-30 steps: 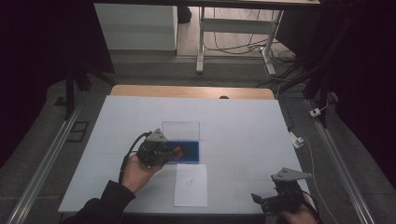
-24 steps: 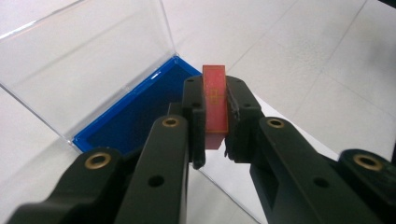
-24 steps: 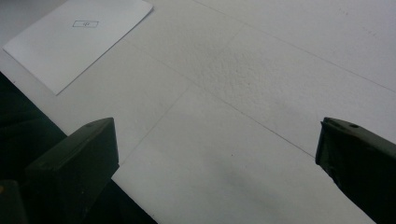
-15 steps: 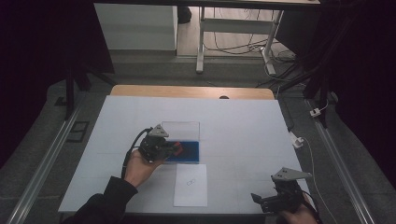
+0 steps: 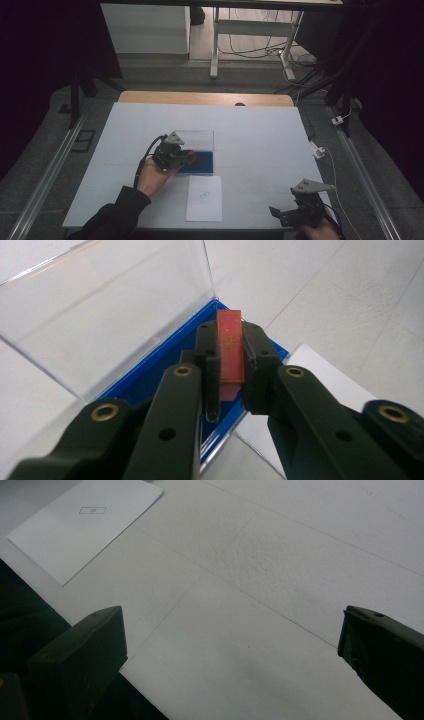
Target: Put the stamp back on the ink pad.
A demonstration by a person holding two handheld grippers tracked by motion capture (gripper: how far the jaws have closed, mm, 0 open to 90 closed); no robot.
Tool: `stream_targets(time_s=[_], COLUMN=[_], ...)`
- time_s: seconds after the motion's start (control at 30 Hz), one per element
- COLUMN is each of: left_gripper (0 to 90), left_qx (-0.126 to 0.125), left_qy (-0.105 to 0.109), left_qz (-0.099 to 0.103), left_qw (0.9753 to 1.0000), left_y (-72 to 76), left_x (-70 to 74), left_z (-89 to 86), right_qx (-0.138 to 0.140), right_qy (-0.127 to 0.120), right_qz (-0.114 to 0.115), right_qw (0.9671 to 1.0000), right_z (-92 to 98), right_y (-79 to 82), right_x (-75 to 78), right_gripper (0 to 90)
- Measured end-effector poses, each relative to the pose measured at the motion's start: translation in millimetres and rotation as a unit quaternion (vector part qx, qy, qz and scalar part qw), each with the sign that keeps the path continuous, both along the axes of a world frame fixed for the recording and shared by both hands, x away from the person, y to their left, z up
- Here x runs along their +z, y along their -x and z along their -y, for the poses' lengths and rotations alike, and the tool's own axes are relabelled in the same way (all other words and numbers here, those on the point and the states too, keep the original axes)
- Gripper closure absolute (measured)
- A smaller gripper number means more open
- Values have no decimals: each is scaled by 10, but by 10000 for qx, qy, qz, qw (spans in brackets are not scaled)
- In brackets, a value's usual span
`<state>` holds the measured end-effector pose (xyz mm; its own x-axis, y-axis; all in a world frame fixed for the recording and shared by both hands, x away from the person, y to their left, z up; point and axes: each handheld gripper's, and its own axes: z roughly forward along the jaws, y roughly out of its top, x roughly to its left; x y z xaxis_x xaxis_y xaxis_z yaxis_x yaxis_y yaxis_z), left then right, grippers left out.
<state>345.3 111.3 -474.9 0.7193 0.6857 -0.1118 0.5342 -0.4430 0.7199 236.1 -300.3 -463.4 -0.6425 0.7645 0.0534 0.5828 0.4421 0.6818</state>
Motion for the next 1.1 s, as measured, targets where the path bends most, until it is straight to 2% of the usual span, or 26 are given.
stream_targets(time_s=[0.5, 0.83, 0.9, 1.1], left_gripper=[798, 797, 796, 794], left_qx=[17, -4, -35, -3], left_qy=[-297, -484, -598, -532], left_qz=[-97, -135, -136, -155], left_qw=[9995, 9987, 9981, 9985], left_y=[-150, -170, -169, -171], left_x=[-145, -212, -234, -247], left_z=[88, 134, 153, 147], right_qx=[2, 6, 4, 11], right_qy=[-122, -78, -69, -54], right_qz=[-24, -28, -26, -29], right_qw=[9999, 10000, 10000, 10000], right_z=[26, 17, 15, 13], right_y=[-5, -4, -3, -4], right_x=[5, 3, 3, 1], right_gripper=[0, 0, 0, 0])
